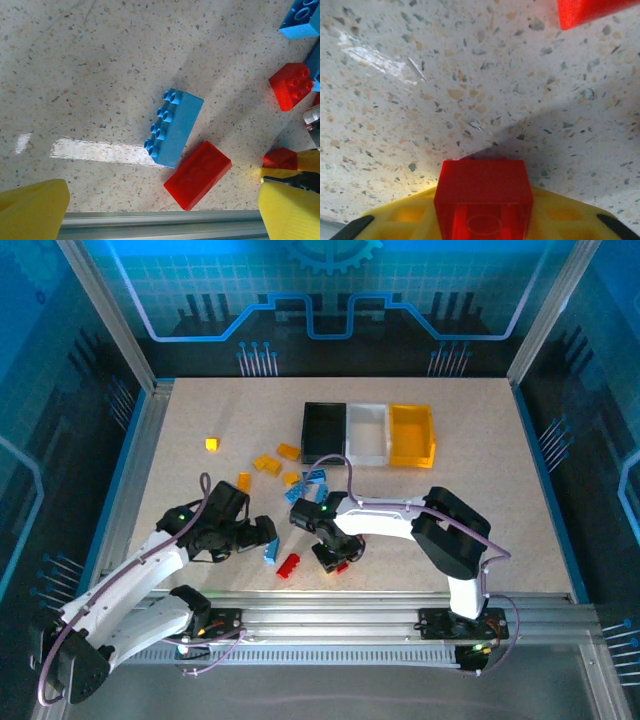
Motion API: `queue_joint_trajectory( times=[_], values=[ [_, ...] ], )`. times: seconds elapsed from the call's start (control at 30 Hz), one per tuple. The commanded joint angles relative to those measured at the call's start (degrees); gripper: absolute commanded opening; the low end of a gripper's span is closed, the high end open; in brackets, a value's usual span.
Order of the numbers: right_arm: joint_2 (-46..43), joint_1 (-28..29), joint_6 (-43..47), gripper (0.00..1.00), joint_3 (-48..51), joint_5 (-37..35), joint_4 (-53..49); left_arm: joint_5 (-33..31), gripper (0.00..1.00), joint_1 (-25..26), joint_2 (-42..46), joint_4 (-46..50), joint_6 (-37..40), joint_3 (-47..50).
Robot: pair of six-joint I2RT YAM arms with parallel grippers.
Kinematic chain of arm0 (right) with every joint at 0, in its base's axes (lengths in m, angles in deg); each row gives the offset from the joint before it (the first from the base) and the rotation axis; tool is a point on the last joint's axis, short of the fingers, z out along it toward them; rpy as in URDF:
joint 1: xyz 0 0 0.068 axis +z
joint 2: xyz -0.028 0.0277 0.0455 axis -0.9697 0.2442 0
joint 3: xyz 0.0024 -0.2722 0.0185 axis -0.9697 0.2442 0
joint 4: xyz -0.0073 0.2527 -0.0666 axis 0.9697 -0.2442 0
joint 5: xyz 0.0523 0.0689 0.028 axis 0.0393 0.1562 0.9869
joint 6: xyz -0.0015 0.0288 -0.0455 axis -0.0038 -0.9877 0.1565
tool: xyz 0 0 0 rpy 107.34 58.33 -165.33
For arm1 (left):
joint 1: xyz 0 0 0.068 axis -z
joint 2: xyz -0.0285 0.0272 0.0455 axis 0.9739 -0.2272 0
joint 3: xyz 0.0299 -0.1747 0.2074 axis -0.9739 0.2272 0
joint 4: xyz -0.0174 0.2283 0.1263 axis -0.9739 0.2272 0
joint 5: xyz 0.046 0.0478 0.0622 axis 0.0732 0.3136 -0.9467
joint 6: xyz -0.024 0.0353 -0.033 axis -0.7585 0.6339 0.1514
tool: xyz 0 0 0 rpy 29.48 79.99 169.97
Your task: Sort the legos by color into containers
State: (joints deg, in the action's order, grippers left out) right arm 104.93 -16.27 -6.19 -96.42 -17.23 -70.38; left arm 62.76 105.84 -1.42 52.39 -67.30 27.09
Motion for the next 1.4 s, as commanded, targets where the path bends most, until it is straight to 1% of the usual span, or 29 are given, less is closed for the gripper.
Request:
queue_joint_trajectory(
  times=[0.0,0.17,0.3,0.37,0.43,0.6,0.83,0.93,1.13,1.37],
  values=[
    [-2.6,-0.6,0.4,0.32,1.0,-0.4,-0.2,0.9,0.98,-0.4,0.2,-1.2,-1.4,0.9],
    [-5.9,-1.0,0.9,0.3,0.2,-1.4,-1.4,0.1,0.99,-0.4,-0.5,-1.3,-0.5,-0.4],
    [-10.0,-4.1,1.5,0.3,-2.2,-0.2,-3.5,-0.6,0.99,-0.5,-1.0,-1.3,0.2,-2.2],
    [-12.1,-7.1,2.2,0.31,-3.8,1.1,-4.5,-0.8,0.99,-0.7,-1.0,-1.5,0.4,-3.1],
    [-13.5,-11.3,3.3,0.31,-6.7,2.8,-5.8,-0.9,0.99,-0.9,-1.1,-1.6,0.6,-4.1],
    [-13.8,-22.8,6.6,0.31,-14.2,6.8,-7.0,-1.2,0.99,-1.2,-1.6,-2.2,1.3,-6.7],
    [-7.2,-39.1,7.8,0.31,-23.5,7.9,-4.4,-0.5,0.99,-1.3,-2.6,-4.1,1.6,-8.3],
    [-3.1,-44.0,7.6,0.31,-27.1,7.0,-3.1,0.6,0.99,-1.4,-3.6,-4.3,2.0,-8.9],
    [6.5,-50.4,8.9,0.31,-34.4,6.6,-3.6,1.6,0.99,-1.5,-5.7,-3.7,3.4,-10.1],
    [15.8,-53.0,11.3,0.31,-42.1,5.5,-6.0,1.8,0.99,-1.7,-7.0,-2.9,3.2,-10.3]
  ],
)
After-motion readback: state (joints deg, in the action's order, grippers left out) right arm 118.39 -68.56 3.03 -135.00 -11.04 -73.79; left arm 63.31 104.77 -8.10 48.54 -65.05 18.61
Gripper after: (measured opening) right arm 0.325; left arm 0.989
